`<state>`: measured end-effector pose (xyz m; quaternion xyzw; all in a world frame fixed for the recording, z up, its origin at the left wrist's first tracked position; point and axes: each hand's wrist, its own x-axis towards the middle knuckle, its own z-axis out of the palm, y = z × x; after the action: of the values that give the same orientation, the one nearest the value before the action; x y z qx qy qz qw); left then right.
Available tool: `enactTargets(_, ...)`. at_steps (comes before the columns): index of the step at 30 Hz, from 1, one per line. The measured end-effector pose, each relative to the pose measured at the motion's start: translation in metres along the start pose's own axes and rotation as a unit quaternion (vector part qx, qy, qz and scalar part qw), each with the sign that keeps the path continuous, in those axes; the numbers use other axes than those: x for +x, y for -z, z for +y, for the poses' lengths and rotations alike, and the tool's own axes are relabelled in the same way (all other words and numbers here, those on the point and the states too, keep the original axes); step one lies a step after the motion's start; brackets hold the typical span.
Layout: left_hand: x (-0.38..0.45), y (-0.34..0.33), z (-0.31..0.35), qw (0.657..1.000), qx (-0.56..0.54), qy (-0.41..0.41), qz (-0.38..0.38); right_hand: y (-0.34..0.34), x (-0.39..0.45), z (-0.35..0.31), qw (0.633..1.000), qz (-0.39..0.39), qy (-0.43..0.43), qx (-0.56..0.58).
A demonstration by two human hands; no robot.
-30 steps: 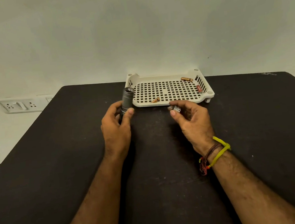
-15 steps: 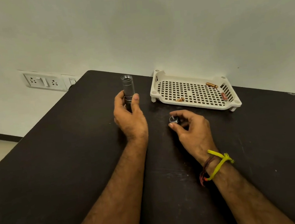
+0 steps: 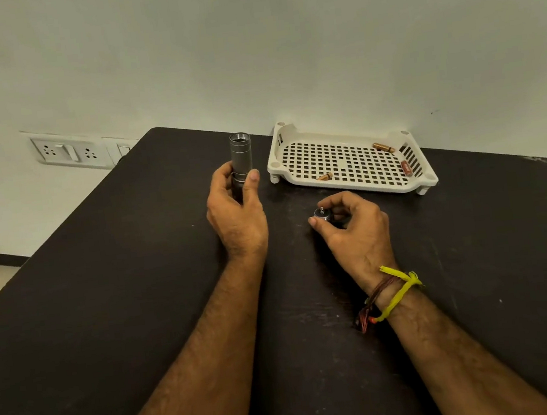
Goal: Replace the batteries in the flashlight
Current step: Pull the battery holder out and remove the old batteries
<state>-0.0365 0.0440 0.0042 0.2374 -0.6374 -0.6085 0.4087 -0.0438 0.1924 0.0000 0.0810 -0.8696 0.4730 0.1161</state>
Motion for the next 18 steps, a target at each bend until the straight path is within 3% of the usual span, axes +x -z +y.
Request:
enactTargets(7,-0.004,0.000,0.002,0.998,0.030,-0.012,-0.061,0.006,0.006,0.010,1.000,0.005,-0.017,-0.010)
enactTargets(10,-0.003,0.002,0.001,0.992,0.014,-0.014,-0.124,0.007,0.006,0.009,0.998,0.056,0.011,0.014)
enactTargets(14,-0.004,0.005,0.002,0.966,-0.003,-0.043,-0.253,0.013,0.008,0.012,0.975,0.150,0.052,0.154)
enactTargets(18,-0.010,0.006,0.004,0.941,0.063,-0.119,-0.311,0.019,0.007,0.010,0.945,0.157,0.071,0.276)
